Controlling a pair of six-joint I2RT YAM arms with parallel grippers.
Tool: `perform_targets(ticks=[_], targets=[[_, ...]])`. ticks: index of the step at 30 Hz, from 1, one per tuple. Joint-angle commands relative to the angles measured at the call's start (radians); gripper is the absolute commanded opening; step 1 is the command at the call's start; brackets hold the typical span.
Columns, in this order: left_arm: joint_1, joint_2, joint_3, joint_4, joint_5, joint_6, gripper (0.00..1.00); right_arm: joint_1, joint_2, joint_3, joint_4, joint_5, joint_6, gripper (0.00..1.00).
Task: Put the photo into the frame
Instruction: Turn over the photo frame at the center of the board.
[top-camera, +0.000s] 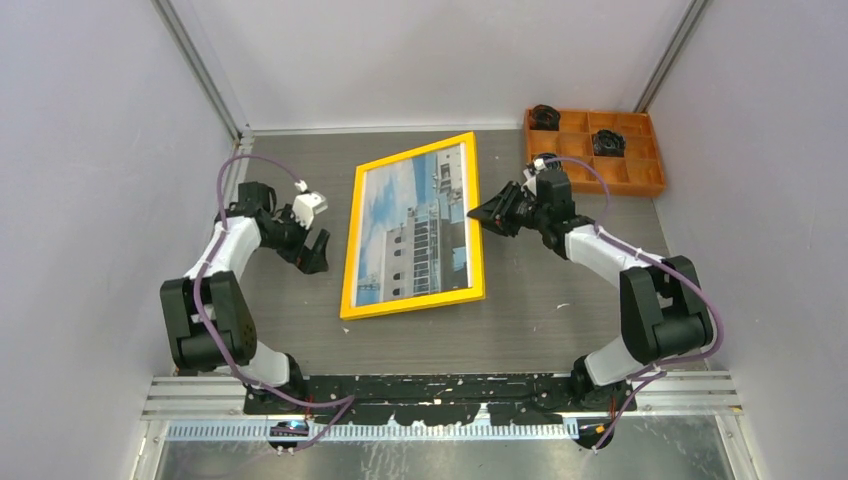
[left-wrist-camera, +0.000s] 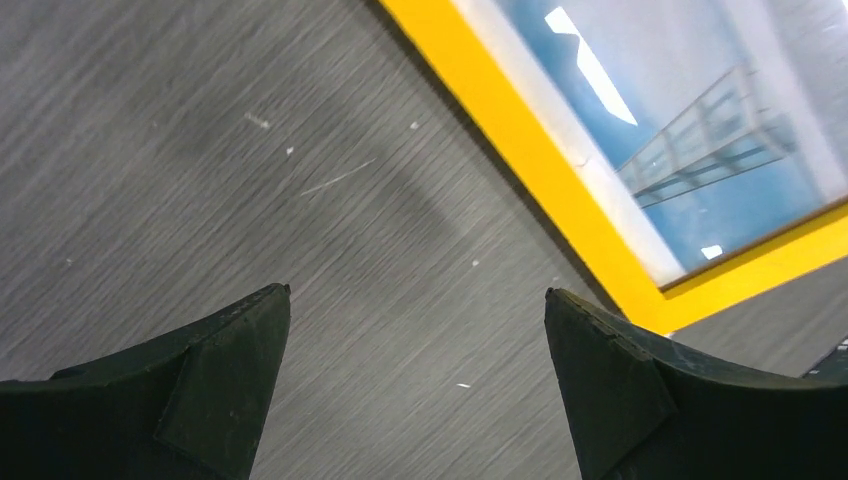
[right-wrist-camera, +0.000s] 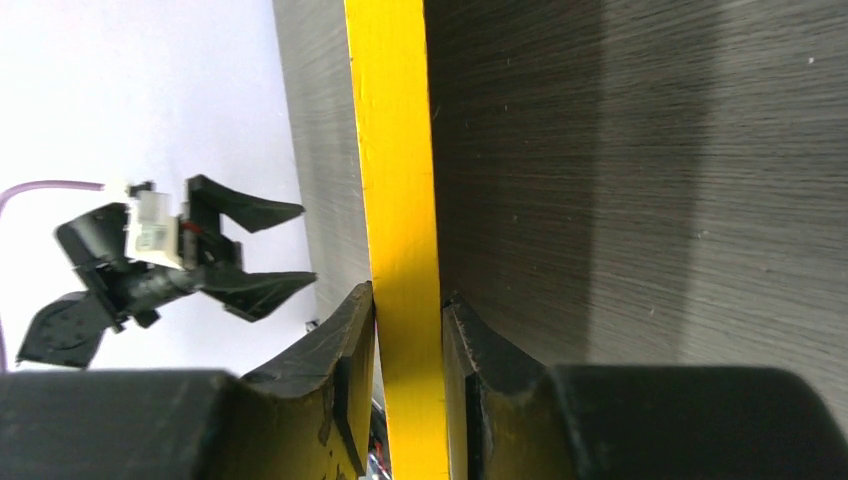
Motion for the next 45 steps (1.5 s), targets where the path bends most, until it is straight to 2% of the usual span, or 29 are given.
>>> perform_targets(ticks=[1,6,16,27,30,34,35,36,39,41,43,45], targets=[[-0.004,0.061,-0.024,0.100,-0.135,0.065,1.00,0.006,0.024,-0.087,0.350,-0.013,0.171,0.26],[-0.013,0.130,-0.014,0.129,-0.188,0.055,1.00,0.014,0.096,-0.160,0.529,-0.019,0.213,0.27],[-0.044,0.142,-0.039,0.146,-0.201,0.041,1.00,0.014,0.237,-0.229,0.645,-0.022,0.206,0.30],[-0.044,0.090,-0.054,0.108,-0.167,-0.001,1.00,0.014,0.347,-0.241,0.624,0.000,0.143,0.40],[-0.043,0.077,-0.055,0.094,-0.164,-0.003,1.00,0.013,0.350,-0.244,0.601,0.013,0.119,0.51],[-0.042,0.072,-0.044,0.072,-0.160,-0.012,1.00,0.014,0.326,-0.238,0.530,0.028,0.075,0.61],[-0.042,0.072,-0.039,0.065,-0.160,-0.016,1.00,0.014,0.319,-0.235,0.505,0.031,0.064,0.91],[-0.040,0.071,-0.035,0.058,-0.158,-0.020,1.00,0.014,0.309,-0.228,0.471,0.038,0.049,0.99],[-0.030,0.065,-0.021,0.051,-0.145,-0.049,1.00,0.014,0.254,-0.210,0.335,0.084,-0.021,1.00],[-0.012,0.054,-0.005,0.052,-0.131,-0.085,1.00,0.014,0.193,-0.171,0.172,0.150,-0.099,1.00],[0.017,0.044,0.023,0.054,-0.105,-0.121,1.00,0.013,0.117,-0.126,-0.015,0.261,-0.196,1.00],[0.055,0.035,0.051,0.060,-0.068,-0.164,1.00,0.016,0.043,-0.055,-0.247,0.463,-0.289,1.00]])
